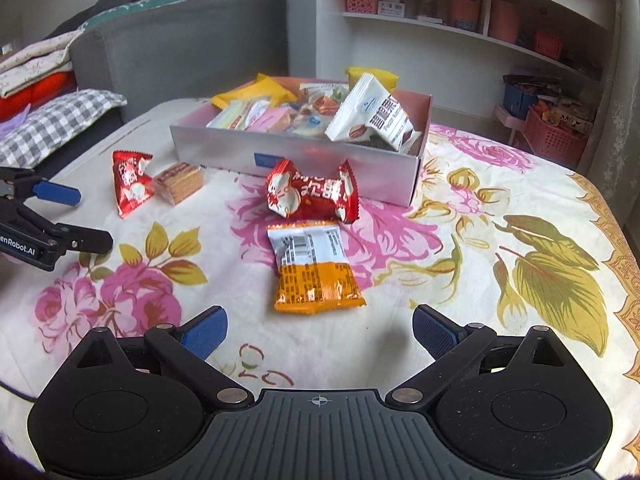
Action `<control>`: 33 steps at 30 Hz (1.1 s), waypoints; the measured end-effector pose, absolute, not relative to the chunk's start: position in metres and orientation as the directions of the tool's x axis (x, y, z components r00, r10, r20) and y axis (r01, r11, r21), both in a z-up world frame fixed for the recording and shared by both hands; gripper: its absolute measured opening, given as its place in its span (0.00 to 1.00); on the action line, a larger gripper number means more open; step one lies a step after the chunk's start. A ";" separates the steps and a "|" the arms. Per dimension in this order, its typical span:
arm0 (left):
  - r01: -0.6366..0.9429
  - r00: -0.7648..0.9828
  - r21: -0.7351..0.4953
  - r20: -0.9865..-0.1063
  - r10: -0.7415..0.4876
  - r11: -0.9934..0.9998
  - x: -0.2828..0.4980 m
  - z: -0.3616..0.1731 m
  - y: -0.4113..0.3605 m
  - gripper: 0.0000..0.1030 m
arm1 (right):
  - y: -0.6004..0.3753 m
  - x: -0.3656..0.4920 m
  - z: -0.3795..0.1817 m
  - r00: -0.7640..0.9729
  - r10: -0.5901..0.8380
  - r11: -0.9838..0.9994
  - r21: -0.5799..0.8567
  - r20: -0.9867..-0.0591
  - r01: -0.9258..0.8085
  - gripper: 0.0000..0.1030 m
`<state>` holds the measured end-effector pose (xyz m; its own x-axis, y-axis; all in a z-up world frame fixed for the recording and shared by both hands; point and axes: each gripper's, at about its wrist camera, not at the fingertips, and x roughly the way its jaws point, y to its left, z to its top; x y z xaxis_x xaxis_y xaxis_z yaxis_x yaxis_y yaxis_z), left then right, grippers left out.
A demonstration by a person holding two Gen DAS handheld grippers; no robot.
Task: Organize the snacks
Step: 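Withdraw both tools from the box toward the remaining snacks, then grasp the red snack bag with the left tool while the right tool grasps the orange-and-white pack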
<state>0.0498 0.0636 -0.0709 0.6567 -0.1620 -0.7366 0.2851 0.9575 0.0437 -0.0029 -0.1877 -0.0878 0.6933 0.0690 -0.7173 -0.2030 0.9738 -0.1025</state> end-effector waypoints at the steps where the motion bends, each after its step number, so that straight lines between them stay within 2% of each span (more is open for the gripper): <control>1: 0.284 0.662 0.039 -0.731 -0.167 0.958 0.050 -0.072 0.064 1.00 | -0.187 -0.004 -0.089 0.704 0.073 0.974 -0.101 -0.706 -0.202 0.99; 6: 0.259 0.683 -0.001 -0.707 -0.184 0.966 0.053 -0.076 0.072 1.00 | -0.192 0.001 -0.092 0.705 0.092 0.982 -0.054 -0.703 -0.181 1.00; 13: 0.248 0.719 -0.010 -0.668 -0.191 0.969 0.061 -0.078 0.076 0.99 | -0.195 0.001 -0.096 0.733 0.147 0.967 -0.058 -0.664 -0.247 1.00; 24: 0.185 0.724 -0.173 -0.642 -0.253 0.967 0.073 -0.071 0.085 0.74 | -0.185 0.013 -0.097 0.733 0.157 0.962 -0.064 -0.662 -0.264 1.00; 29: 0.151 0.720 -0.249 -0.636 -0.279 0.957 0.078 -0.069 0.088 0.57 | -0.181 0.016 -0.096 0.724 0.147 0.963 -0.068 -0.674 -0.259 1.00; 33: 0.141 0.718 -0.270 -0.634 -0.286 0.952 0.081 -0.068 0.087 0.51 | -0.176 0.015 -0.098 0.727 0.139 0.960 -0.090 -0.672 -0.266 0.99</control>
